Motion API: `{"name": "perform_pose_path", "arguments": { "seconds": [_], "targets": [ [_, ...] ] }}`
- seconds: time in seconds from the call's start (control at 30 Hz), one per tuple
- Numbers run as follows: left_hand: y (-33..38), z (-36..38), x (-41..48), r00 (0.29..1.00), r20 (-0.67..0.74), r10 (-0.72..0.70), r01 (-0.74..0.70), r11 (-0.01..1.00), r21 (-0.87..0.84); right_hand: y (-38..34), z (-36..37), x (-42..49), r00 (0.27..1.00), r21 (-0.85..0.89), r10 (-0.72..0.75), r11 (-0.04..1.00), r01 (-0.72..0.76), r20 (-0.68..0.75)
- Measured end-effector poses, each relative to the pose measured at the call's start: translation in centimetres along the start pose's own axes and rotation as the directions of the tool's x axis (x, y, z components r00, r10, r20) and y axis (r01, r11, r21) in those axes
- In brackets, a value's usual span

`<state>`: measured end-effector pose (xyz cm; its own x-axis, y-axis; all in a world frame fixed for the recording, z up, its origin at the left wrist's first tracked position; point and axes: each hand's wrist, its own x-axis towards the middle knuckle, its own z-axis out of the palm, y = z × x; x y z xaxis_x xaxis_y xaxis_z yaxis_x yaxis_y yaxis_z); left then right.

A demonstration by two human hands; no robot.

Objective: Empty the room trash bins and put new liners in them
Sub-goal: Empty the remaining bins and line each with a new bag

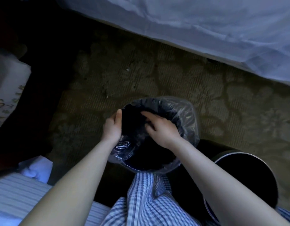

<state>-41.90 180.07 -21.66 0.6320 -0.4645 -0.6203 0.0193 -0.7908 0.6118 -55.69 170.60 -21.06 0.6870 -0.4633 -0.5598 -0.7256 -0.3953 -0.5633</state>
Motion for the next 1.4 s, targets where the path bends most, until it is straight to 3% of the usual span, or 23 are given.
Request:
{"name": "perform_pose_path", "arguments": {
  "seconds": [0.13,0.23,0.3,0.37,0.43,0.5,0.57,0.63,0.7,0.77,0.9,1.03,1.13,1.17,1.23,1.3,1.37,1.4],
  "targets": [
    [0.8,-0.6,-0.2,0.983,0.089,-0.163,0.158,0.985,0.063,1.5,-0.6,1.0,0.946,0.211,0.28,0.927,-0.311,0.166],
    [1.0,-1.0,0.1,0.973,0.109,-0.204,0.195,0.977,0.085,0.9,-0.7,0.5,0.942,0.2,0.286,0.926,-0.319,0.177],
    [0.9,-1.3,0.1,0.978,0.084,-0.192,0.191,0.981,0.026,0.7,-1.0,-0.3,0.979,0.257,0.201,0.946,-0.196,0.007],
    [0.7,-1.5,0.0,0.986,0.013,-0.168,0.169,0.985,-0.043,0.7,-1.7,-1.6,0.963,0.395,0.129,0.919,-0.025,-0.238],
    [0.2,-1.7,-0.1,0.981,-0.106,-0.16,0.151,0.985,-0.089,1.4,-2.6,-2.9,0.859,0.461,0.162,0.883,0.094,-0.485],
    [-0.7,-2.2,-0.8,0.965,-0.207,-0.164,0.16,0.987,-0.035,2.7,-3.5,-3.7,0.749,0.463,0.294,0.886,0.02,-0.594],
    [-1.8,-2.6,-1.6,0.954,-0.233,-0.187,0.205,0.977,0.057,4.1,-4.1,-4.2,0.722,0.509,0.451,0.846,-0.158,-0.525],
    [-3.0,-2.5,-2.2,0.936,-0.169,-0.309,0.323,0.944,0.063,4.8,-4.3,-4.4,0.76,0.495,0.509,0.82,-0.287,-0.403],
    [-3.6,-2.1,-3.2,0.888,-0.056,-0.456,0.458,0.888,0.036,4.9,-4.3,-4.6,0.8,0.489,0.522,0.802,-0.343,-0.295],
    [-3.9,-1.9,-4.1,0.834,0.041,-0.551,0.552,0.834,-0.011,5.2,-4.1,-4.3,0.791,0.576,0.578,0.723,-0.381,-0.202],
    [-4.6,-1.3,-4.3,0.847,0.159,-0.507,0.527,0.84,-0.128,6.3,-3.0,-2.9,0.693,0.798,0.717,0.376,-0.471,0.071],
    [-4.5,-0.9,-4.3,0.816,0.238,-0.526,0.577,0.765,-0.287,6.6,-2.1,-2.2,0.588,0.896,0.776,0.068,-0.44,0.23],
    [-4.3,-1.0,-4.6,0.794,0.314,-0.521,0.604,0.734,-0.311,6.7,-1.9,-2.8,0.62,0.903,0.692,-0.108,-0.416,0.369],
    [-4.1,-1.1,-4.7,0.792,0.328,-0.515,0.603,0.742,-0.291,6.5,-1.9,-3.2,0.666,0.898,0.633,-0.112,-0.425,0.395],
    [-3.4,-1.4,-4.8,0.8,0.324,-0.504,0.583,0.781,-0.224,5.8,-2.3,-4.0,0.763,0.87,0.476,-0.012,-0.493,0.438],
    [-2.8,-1.7,-4.7,0.806,0.298,-0.511,0.565,0.814,-0.135,4.9,-3.1,-4.6,0.788,0.825,0.41,0.131,-0.55,0.46],
    [-2.2,-2.0,-4.6,0.824,0.257,-0.506,0.534,0.844,-0.05,4.4,-3.5,-4.5,0.768,0.789,0.521,0.258,-0.558,0.373],
    [-1.9,-2.1,-4.4,0.837,0.218,-0.502,0.515,0.857,-0.007,4.5,-3.4,-4.2,0.746,0.778,0.62,0.335,-0.532,0.243]
  ]
}}
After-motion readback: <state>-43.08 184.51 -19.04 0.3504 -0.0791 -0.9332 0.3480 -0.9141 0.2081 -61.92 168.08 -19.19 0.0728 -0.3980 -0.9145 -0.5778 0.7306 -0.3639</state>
